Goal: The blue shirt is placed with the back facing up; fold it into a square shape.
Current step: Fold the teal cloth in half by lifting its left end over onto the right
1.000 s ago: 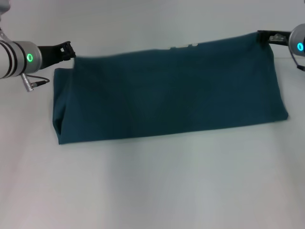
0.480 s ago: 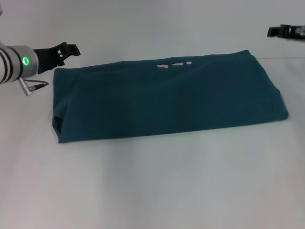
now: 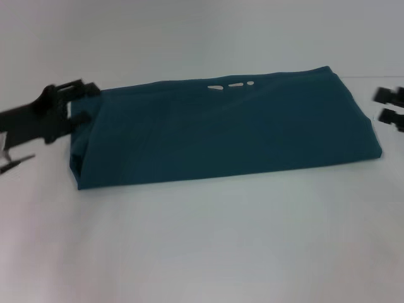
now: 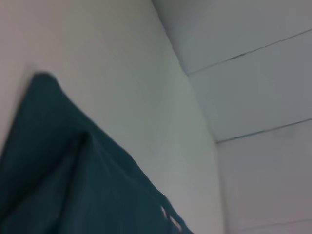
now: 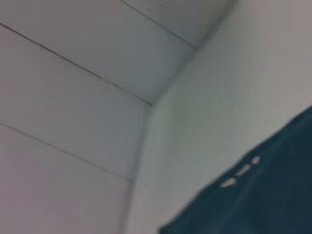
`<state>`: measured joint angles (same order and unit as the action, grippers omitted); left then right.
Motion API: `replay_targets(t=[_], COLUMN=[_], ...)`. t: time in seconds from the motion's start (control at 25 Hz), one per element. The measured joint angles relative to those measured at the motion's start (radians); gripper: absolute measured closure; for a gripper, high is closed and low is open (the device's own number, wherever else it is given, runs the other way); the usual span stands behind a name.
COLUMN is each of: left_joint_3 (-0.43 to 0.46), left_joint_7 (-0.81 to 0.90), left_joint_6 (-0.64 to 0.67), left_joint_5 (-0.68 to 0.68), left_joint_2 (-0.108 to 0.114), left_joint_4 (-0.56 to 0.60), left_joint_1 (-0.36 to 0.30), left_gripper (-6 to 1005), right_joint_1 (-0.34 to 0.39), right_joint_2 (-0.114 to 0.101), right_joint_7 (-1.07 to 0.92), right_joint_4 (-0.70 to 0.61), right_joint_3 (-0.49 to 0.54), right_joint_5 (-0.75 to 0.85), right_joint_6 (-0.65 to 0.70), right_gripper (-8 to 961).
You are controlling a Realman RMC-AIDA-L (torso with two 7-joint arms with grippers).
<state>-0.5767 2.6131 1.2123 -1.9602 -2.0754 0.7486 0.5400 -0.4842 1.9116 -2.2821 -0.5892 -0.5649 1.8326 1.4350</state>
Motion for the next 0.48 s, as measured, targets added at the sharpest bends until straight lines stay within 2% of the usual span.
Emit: replay_targets(t=[0.08, 0.12, 0.28, 0.48], left_joint_3=[0.072, 0.118, 0.146, 0.151], left_joint_7=[-0.007, -0.007, 0.007, 0.044], left_joint_6=[0.096, 0.156, 0.181, 0.139], left_joint_5=[0.018, 0.031, 0.026, -0.030], left_joint_2=[-0.006, -0.013, -0.017, -0.018], left_joint_4=[-0.019, -0.028, -0.038, -0.079], left_joint_1=[-0.033, -0.071, -0.113, -0.142], left_gripper=[324, 325, 325, 325], right_joint_1=[0.049, 0.069, 0.110, 0.096], right_joint_2=[-0.006, -0.008, -0.009, -0.008], right_joint_7=[0.060, 0.077, 0.095, 0.114], right_joint_4=[0.051, 0.061, 0.061, 0.061], right_joint_3=[0.061, 0.080, 0.096, 0.092], right_joint_5=[-0.056, -0.068, -0.055, -0.018], right_joint_6=[0.085, 0.110, 0.140, 0.139], right_gripper=[208, 207, 209, 211])
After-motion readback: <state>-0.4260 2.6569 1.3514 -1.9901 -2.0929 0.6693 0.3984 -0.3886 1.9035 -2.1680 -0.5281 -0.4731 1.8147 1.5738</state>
